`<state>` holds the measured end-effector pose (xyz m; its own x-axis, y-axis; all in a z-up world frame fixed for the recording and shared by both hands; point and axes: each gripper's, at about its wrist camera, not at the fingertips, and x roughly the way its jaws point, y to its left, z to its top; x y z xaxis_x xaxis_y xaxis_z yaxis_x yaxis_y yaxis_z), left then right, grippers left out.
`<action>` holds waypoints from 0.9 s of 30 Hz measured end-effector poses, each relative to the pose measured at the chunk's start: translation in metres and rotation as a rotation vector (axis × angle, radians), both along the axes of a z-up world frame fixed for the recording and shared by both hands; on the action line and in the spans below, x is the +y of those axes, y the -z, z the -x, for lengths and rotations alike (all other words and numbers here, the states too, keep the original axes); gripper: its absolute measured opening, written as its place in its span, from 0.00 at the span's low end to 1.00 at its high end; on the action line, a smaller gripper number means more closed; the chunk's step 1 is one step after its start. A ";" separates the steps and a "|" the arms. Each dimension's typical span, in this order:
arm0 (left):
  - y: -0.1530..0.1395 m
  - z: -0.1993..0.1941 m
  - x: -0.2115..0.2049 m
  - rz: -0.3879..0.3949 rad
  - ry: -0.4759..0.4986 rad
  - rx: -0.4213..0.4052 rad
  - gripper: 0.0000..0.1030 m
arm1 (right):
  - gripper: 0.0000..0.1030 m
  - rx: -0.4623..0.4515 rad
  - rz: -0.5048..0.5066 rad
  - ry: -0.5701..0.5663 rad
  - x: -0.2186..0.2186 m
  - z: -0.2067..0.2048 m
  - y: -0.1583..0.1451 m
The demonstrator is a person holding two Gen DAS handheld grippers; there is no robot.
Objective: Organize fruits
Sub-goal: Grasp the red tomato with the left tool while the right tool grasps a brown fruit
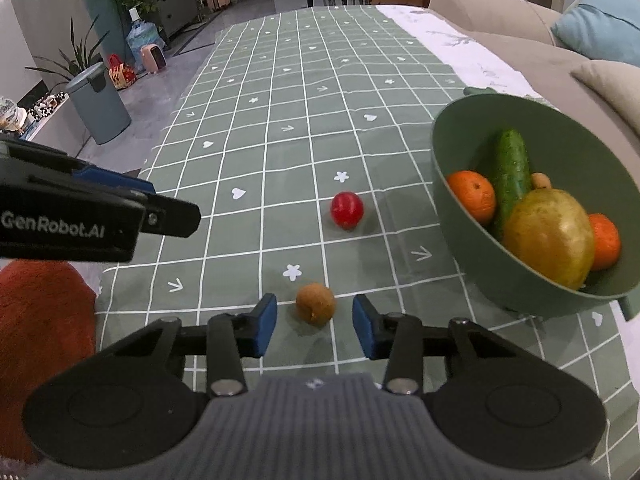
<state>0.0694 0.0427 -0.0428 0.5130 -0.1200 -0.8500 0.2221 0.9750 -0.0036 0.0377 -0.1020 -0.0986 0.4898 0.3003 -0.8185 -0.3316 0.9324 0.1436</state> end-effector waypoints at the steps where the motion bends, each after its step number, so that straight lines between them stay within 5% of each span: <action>1: 0.001 -0.001 0.000 0.000 0.000 0.002 0.50 | 0.31 0.007 0.000 0.002 0.000 -0.002 0.002; 17: 0.010 -0.004 0.004 -0.006 0.002 0.042 0.50 | 0.20 0.073 -0.032 -0.013 0.010 -0.024 0.026; 27: 0.016 -0.026 -0.033 0.042 0.136 -0.002 0.50 | 0.20 0.011 -0.018 0.107 -0.034 -0.019 0.005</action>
